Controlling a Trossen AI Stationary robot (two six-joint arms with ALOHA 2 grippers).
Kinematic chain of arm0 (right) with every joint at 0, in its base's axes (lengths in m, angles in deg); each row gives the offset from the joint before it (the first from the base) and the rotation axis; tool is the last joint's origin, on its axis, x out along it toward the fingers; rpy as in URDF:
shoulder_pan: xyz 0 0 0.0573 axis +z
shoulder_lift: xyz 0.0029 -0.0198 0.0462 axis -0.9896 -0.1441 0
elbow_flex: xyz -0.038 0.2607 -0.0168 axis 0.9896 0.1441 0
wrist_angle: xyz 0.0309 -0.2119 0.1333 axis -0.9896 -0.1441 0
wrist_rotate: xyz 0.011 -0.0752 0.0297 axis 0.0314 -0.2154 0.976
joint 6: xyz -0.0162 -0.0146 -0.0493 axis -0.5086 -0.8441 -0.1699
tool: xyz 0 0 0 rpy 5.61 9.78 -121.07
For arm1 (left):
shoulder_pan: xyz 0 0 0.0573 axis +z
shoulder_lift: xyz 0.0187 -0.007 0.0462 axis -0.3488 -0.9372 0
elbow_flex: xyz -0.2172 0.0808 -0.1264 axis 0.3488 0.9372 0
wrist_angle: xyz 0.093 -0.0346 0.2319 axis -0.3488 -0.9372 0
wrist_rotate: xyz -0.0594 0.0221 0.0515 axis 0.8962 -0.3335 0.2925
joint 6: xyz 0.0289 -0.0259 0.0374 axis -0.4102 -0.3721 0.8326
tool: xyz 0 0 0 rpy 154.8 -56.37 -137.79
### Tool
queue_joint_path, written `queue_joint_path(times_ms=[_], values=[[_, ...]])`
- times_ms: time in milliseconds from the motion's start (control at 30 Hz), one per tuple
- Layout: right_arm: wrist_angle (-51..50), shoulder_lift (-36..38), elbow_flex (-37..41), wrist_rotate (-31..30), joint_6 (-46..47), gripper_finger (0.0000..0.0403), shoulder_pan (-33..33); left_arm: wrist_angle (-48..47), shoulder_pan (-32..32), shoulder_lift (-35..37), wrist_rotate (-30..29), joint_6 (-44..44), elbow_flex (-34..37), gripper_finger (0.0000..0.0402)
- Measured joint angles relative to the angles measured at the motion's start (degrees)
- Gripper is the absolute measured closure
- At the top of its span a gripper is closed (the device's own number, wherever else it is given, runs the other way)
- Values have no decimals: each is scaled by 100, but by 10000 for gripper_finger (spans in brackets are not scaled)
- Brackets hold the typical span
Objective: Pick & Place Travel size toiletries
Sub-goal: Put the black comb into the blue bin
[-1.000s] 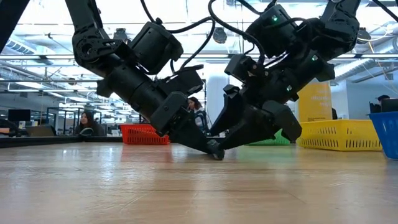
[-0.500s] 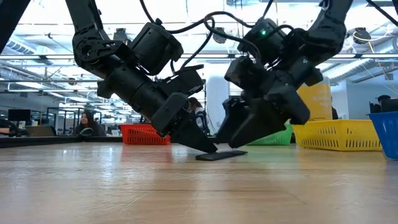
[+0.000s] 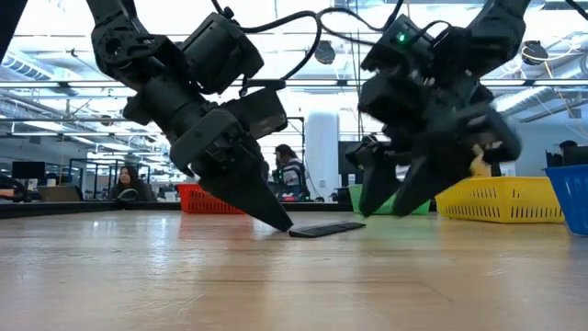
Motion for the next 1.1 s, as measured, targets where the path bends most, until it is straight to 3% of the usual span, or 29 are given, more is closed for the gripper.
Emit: queue_joint_path(times_ms=[200,400,533,700,800,900,1033,1100], values=[[261,-287,19,-352,-302,219,-275,314,-156,-20,-307,-332,0,401],[1303,-79,21,-1899,-302,231,-480,1479,-408,-426,-701,-675,6,401],[1118,214,48,-1803,47,232,-276,1747,-569,-494,-1132,-757,-15,401],[1372,306,361,-1829,713,232,213,862,-526,168,-1780,-655,-44,401],[1920,13,524,-2373,1229,232,525,-66,-140,485,-2289,-678,-33,401],[2443,-291,571,-2921,1174,223,769,-380,300,519,-2174,-366,-33,401],[2966,-666,534,-2946,1167,192,904,-379,677,329,-1799,265,-32,401],[2935,-739,490,-3298,1264,176,927,-238,770,253,-1613,459,-34,401]])
